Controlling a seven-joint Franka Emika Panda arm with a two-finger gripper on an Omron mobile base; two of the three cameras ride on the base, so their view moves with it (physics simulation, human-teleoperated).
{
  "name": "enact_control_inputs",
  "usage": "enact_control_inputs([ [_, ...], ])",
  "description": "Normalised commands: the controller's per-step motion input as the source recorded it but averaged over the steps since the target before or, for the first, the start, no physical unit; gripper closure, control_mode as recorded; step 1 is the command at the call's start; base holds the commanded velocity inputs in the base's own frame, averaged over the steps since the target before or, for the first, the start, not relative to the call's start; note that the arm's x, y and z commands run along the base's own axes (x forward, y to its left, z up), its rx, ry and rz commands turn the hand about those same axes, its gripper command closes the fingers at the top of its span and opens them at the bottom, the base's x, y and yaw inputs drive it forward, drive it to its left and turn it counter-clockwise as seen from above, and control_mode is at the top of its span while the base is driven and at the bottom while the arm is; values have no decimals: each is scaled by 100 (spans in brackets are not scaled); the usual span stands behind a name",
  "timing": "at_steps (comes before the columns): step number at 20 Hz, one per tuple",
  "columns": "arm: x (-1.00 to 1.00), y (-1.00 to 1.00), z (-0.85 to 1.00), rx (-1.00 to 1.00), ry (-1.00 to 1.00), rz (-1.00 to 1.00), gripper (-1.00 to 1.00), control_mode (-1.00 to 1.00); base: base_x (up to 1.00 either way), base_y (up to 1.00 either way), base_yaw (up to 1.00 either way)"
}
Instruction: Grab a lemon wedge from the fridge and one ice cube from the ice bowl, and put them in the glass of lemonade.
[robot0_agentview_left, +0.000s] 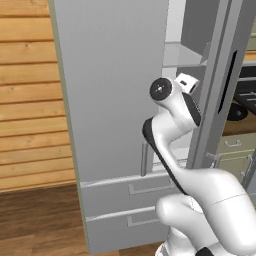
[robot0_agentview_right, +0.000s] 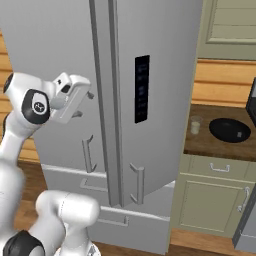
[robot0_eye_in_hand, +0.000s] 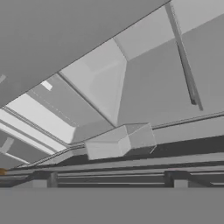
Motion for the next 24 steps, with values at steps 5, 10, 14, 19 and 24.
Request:
enact_control_inputs([
  [5, 67, -2, 0, -7, 7, -1, -100, -100, 0, 0, 0],
  [10, 52, -22, 0, 0, 1, 0, -100, -100, 0, 0, 0],
  [14, 56, -20, 0, 0, 4, 0, -100, -100, 0, 0, 0],
  [19, 68, -1, -2, 0, 4, 0, -100, -100, 0, 0, 0],
  [24, 56, -6, -1, 0, 6, 0, -100, -100, 0, 0, 0],
])
